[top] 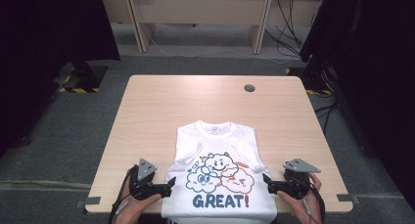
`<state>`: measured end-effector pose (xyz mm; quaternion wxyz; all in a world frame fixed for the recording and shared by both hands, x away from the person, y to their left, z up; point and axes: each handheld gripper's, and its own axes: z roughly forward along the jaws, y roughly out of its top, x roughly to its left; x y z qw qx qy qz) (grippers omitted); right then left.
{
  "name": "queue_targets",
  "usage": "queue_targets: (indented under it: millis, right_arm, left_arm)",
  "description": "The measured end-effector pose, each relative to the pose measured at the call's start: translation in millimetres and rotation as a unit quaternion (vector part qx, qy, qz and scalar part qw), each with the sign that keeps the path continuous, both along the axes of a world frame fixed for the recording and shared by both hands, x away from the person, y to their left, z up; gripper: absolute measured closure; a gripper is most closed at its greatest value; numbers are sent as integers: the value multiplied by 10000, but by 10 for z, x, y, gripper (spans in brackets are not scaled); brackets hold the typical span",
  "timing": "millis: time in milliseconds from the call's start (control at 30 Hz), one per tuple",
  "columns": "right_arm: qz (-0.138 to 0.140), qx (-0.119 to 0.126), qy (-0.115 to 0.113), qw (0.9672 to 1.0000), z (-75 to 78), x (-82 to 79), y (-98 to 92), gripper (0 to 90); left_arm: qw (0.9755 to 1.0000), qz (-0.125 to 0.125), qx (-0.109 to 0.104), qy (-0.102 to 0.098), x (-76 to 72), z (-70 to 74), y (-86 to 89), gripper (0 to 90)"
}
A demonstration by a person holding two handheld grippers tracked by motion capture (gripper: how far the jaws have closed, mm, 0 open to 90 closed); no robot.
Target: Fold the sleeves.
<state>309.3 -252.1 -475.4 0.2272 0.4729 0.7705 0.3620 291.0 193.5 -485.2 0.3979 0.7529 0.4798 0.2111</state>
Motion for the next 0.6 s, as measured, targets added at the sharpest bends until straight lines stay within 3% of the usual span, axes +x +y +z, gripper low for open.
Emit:
queue_targets:
  millis: [600]
  right_arm:
    - [-102,-66,85,9999,-58,-20,-78,52]
  left_arm:
    - [9994,99,246,207,46,-128,39,38]
